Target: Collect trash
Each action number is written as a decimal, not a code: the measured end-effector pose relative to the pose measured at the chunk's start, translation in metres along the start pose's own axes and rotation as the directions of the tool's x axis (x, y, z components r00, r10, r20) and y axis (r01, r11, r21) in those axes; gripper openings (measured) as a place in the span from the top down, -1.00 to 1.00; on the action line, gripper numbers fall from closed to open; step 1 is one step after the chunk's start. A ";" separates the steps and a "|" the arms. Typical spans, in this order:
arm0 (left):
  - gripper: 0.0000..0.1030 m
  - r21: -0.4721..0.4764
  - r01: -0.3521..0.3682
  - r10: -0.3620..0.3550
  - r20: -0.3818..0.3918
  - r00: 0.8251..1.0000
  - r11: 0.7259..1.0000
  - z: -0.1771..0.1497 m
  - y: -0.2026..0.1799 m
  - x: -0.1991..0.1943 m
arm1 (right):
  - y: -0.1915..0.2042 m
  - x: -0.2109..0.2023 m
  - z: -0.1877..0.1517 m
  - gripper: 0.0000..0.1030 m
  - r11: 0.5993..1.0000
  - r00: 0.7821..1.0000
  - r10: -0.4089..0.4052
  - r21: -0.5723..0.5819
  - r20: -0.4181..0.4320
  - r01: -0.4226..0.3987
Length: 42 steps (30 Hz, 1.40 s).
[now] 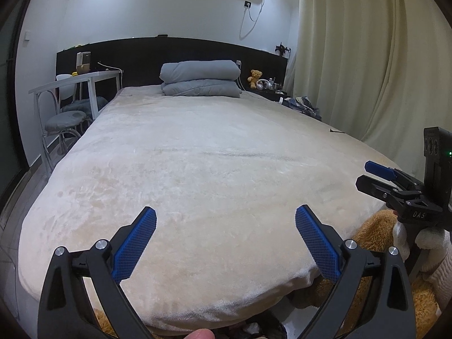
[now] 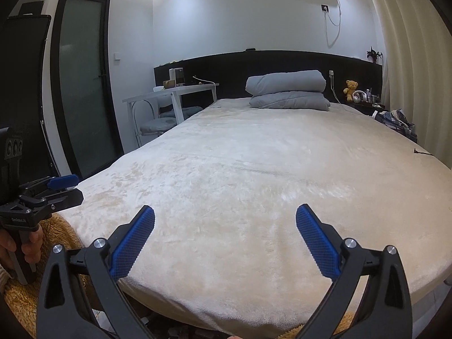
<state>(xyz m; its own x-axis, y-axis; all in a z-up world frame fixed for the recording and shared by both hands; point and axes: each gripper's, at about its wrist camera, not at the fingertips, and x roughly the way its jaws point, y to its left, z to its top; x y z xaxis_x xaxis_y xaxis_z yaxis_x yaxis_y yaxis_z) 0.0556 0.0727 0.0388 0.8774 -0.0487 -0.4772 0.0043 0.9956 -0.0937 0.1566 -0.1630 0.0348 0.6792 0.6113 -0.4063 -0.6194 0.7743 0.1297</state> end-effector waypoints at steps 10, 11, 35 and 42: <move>-0.88 0.034 0.006 -0.005 -0.011 1.000 0.999 -0.003 -0.007 0.001 | 0.004 0.005 -0.001 -0.92 1.000 1.000 -0.003 -0.005 -0.020 0.003; -0.88 0.038 0.006 -0.006 -0.012 1.000 0.999 -0.004 -0.009 0.001 | 0.005 0.005 -0.001 -0.92 1.000 1.000 -0.005 -0.007 -0.021 0.005; -0.88 0.057 0.011 -0.010 -0.021 1.000 0.998 -0.007 -0.013 0.003 | 0.010 0.006 -0.003 -0.92 1.000 1.000 -0.015 -0.026 -0.027 0.014; -0.88 0.061 0.013 -0.012 -0.022 1.000 0.998 -0.007 -0.014 0.003 | 0.010 0.007 -0.003 -0.93 0.999 0.999 -0.016 -0.032 -0.029 0.016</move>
<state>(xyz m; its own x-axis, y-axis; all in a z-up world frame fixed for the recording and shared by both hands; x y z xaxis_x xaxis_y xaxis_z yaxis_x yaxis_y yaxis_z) 0.0546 0.0579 0.0322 0.8666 -0.0625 -0.4951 0.0454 0.9979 -0.0465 0.1543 -0.1518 0.0302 0.6775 0.5934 -0.4345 -0.6211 0.7781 0.0943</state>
